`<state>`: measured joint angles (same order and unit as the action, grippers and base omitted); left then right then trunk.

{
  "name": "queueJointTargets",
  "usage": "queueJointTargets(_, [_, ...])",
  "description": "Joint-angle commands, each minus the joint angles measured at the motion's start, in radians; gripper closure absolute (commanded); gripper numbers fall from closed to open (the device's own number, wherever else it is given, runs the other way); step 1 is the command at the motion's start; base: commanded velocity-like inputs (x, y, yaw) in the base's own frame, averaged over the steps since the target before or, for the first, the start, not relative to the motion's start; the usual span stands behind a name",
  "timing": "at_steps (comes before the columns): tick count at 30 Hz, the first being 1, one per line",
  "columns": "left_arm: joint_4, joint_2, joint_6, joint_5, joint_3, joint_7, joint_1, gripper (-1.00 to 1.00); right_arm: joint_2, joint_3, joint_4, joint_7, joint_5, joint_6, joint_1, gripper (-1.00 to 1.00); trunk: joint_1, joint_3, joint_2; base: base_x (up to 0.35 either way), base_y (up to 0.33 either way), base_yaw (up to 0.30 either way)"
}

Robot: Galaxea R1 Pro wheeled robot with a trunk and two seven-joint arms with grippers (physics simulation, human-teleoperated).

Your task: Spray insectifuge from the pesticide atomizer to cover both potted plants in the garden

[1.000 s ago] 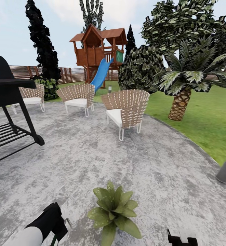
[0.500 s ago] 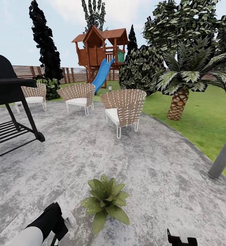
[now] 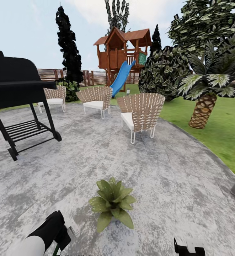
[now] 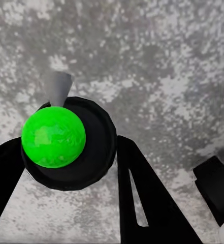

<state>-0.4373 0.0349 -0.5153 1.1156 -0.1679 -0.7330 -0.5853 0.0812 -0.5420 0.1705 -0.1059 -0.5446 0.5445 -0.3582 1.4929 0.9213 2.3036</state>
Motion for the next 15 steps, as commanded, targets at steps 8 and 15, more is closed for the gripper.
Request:
queueJointTargets(8, [-0.001,-0.001,-0.005,0.006,-0.007,-0.007,-0.001,1.00,0.000,-0.004,-0.002,-0.006,-0.011,0.003,-0.001,-1.00,0.000,0.001,0.000,0.065,-0.271,0.276])
queueJointTargets(15, [-0.001,-0.001,-0.005,0.006,-0.006,-0.008,-0.001,1.00,0.001,-0.004,-0.002,-0.006,-0.011,0.003,-0.001,-1.00,0.000,0.001,0.000,0.031,-0.271,0.184])
